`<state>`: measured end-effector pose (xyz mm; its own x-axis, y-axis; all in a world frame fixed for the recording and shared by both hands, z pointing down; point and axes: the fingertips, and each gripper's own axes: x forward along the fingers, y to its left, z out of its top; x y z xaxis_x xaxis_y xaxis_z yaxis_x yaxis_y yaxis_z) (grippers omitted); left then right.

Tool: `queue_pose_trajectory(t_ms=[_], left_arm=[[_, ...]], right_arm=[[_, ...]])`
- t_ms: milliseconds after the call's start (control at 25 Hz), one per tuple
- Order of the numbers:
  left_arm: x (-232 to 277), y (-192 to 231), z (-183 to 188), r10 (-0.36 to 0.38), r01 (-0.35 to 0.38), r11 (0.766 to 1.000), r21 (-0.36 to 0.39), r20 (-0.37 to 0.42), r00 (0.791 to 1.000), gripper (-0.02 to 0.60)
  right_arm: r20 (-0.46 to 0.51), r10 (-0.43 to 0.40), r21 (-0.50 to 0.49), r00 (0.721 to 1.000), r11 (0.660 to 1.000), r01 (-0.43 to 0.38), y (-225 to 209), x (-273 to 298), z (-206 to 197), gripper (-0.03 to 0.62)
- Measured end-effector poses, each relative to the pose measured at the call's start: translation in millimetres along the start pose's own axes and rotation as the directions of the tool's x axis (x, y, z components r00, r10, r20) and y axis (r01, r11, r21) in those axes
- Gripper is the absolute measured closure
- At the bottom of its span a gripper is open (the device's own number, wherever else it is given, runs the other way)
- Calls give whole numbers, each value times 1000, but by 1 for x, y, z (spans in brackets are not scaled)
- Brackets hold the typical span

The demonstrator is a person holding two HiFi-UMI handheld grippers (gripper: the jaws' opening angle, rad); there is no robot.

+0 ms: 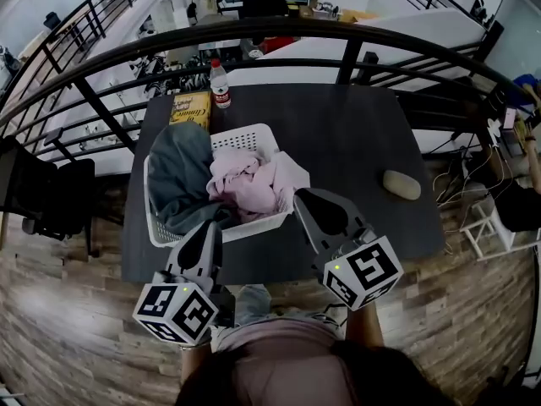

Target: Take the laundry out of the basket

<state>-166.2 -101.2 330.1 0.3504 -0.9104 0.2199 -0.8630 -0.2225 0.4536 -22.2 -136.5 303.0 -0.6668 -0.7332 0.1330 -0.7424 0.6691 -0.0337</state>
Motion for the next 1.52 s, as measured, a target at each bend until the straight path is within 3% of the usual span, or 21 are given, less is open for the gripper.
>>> queue_pose_trajectory(t_ms=[280, 400, 920, 1160, 1520], left_arm=[[19, 32, 22, 2, -2, 1000, -21, 21, 1000, 584], [24, 46, 29, 8, -7, 999, -40, 33, 999, 584], [42, 87, 53, 28, -23, 997, -74, 56, 998, 584], [48, 103, 59, 26, -21, 996, -86, 55, 998, 584], [60, 128, 58, 31, -27, 993, -115, 32, 999, 584]], right_arm=[[-65, 0, -47, 998, 999, -3, -7, 37, -3, 564], [-117, 25, -98, 993, 994, -37, -3, 54, -11, 507], [-328, 74, -271, 942, 948, -169, -2, 108, -41, 384], [-429, 109, -305, 897, 917, -258, 5, 135, -60, 334], [-582, 88, -379, 808, 850, -365, 4, 168, -97, 280]])
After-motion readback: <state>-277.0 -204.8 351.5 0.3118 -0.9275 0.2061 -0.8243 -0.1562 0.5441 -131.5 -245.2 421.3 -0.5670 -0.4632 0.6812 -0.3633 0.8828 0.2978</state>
